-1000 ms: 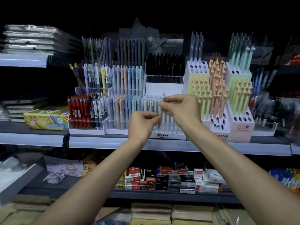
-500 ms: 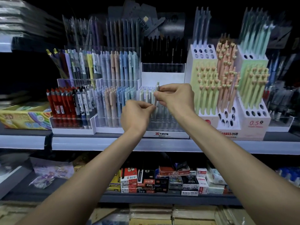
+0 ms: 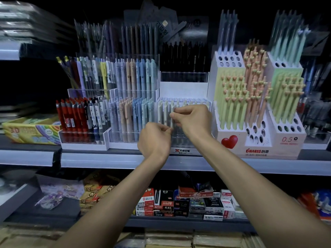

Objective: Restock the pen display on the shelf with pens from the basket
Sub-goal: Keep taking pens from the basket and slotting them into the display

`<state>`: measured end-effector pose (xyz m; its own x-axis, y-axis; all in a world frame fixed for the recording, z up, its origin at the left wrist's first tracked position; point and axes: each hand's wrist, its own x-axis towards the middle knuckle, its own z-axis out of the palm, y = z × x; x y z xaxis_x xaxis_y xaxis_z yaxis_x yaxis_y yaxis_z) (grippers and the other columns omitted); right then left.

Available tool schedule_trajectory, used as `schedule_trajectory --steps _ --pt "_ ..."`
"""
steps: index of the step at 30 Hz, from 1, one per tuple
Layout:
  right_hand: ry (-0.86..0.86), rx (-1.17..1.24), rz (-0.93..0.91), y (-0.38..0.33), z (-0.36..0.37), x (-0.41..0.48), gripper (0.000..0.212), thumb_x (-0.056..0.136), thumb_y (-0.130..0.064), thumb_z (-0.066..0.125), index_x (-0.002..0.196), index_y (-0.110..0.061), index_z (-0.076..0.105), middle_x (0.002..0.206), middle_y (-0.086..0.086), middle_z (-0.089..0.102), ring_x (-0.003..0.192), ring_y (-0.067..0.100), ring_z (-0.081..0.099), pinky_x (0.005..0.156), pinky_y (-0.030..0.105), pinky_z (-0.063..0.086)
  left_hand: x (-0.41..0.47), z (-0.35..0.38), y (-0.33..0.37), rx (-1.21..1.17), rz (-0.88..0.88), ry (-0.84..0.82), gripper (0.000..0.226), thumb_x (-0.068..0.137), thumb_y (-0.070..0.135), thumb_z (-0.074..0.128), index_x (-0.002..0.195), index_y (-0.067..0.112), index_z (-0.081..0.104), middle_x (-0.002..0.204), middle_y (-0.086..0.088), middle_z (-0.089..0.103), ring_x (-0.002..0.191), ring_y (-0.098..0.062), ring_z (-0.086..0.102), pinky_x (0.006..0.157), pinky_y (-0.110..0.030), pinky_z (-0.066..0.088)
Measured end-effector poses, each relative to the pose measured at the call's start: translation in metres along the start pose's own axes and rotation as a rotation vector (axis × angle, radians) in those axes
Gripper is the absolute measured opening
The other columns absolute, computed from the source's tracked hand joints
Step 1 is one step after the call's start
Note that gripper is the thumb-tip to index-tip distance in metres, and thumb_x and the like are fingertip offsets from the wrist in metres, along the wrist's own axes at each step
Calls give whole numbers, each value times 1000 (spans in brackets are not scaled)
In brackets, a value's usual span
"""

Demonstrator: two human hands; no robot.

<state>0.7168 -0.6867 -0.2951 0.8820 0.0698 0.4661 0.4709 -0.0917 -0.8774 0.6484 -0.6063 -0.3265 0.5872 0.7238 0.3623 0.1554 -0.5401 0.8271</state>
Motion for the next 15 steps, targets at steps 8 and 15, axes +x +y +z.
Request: schedule_trajectory --steps 8,15 --pt "27 -57 -23 3 5 7 14 76 -21 91 85 -20 80 79 -4 78 76 13 76 78 39 64 5 5 0 22 7 12 15 89 35 75 80 25 80 80 1 77 85 -26 73 65 -30 45" --pt "47 -76 8 9 9 10 15 73 -25 92 76 -25 77 80 -5 79 77 15 77 77 41 64 7 8 -2 53 16 2 18 90 35 76 78 22 78 80 3 77 83 -25 72 64 -29 43"
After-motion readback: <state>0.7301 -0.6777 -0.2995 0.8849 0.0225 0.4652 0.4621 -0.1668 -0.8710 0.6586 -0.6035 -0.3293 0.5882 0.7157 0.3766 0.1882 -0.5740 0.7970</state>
